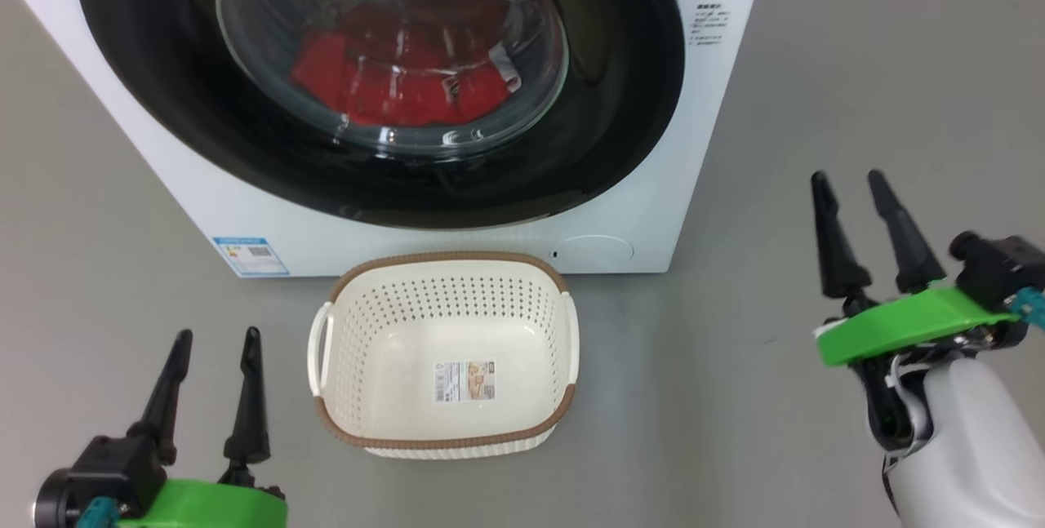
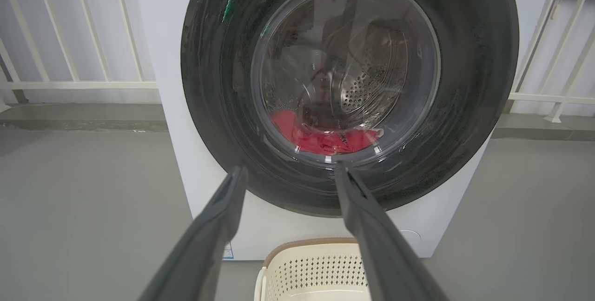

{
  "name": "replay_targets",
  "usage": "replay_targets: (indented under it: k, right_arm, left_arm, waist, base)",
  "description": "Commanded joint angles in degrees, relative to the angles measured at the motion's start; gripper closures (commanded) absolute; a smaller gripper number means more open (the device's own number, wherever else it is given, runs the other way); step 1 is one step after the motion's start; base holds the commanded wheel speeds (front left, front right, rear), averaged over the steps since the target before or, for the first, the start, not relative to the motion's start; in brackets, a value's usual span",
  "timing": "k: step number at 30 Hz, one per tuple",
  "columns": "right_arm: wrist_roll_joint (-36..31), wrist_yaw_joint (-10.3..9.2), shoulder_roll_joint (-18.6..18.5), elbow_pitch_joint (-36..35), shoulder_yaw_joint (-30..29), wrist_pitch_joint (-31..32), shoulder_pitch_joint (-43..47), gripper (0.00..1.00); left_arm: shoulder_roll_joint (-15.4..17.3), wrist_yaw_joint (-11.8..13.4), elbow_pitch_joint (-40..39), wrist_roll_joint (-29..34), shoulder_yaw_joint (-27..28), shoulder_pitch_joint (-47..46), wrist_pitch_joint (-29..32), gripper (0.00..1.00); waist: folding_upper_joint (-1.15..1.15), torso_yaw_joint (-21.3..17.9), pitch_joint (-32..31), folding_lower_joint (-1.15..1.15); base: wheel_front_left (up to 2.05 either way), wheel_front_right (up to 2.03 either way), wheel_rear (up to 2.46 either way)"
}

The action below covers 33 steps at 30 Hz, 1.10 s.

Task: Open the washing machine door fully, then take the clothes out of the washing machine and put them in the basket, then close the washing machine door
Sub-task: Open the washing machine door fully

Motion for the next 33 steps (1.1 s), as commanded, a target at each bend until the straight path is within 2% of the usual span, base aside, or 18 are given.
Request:
replay_targets:
  k: [1,2,9,10,11,16,21,24,33]
  right_arm:
    - [1.5,0.08,-0.3,-1.1,0.8,-0.7,-2.3,0.93]
    - [2.5,0.08,-0.6,-0.9,0.6,-0.7,-2.9,1.00]
    - [12.4,0.08,-2.6,1.2,-0.1,-0.7,-7.6,1.00]
    - [16.7,0.08,-2.9,2.4,-0.1,-0.7,-9.1,1.00]
    - [16.7,0.08,-2.9,2.4,-0.1,-0.7,-9.1,1.00]
    - [26.6,0.08,-5.6,6.7,2.5,0.1,-13.3,1.00]
    - [36.2,0.08,-8.5,9.4,4.5,4.7,-18.3,1.00]
    - [40.9,0.08,-10.1,11.1,6.0,9.5,-20.9,1.00]
    - [50.8,0.08,-12.2,15.5,6.9,19.5,-27.8,1.00]
  left_arm:
    - [1.3,-0.2,-1.6,-0.5,1.7,-2.4,-0.5,0.00]
    - [1.4,-0.2,-1.6,-0.6,1.7,-2.6,-0.5,0.00]
    - [1.7,-0.2,-1.8,-1.3,1.3,-4.0,-0.5,0.00]
    - [1.7,-0.2,-1.8,-1.5,1.2,-4.5,-0.5,0.00]
    - [1.7,-0.2,-1.8,-1.5,1.2,-4.5,-0.5,0.00]
    - [1.6,-0.2,-1.8,-1.9,1.0,-5.5,-0.5,0.00]
    - [1.5,-0.2,-1.9,-2.2,0.7,-6.5,-0.5,0.00]
    - [1.5,-0.2,-1.7,-2.5,0.6,-6.9,-0.5,0.00]
    - [1.6,-0.2,-1.5,-3.1,0.1,-8.1,-0.5,0.00]
  waist:
    - [0.00,1.2,1.4,0.00]
    - [0.00,1.5,1.9,0.00]
    - [0.00,3.4,4.8,0.00]
    - [0.00,3.9,5.5,0.00]
    - [0.00,3.9,5.5,0.00]
    - [0.00,4.7,7.1,0.00]
    - [0.00,5.5,8.8,0.00]
    - [0.00,6.0,9.7,0.00]
    - [0.00,7.1,12.7,0.00]
  base:
    - [0.00,0.00,0.00]
    - [0.00,0.00,0.00]
    - [0.00,0.00,0.00]
    - [0.00,0.00,0.00]
    - [0.00,0.00,0.00]
    - [0.00,0.00,0.00]
    - [0.00,0.00,0.00]
    - [0.00,0.00,0.00]
    - [0.00,0.00,0.00]
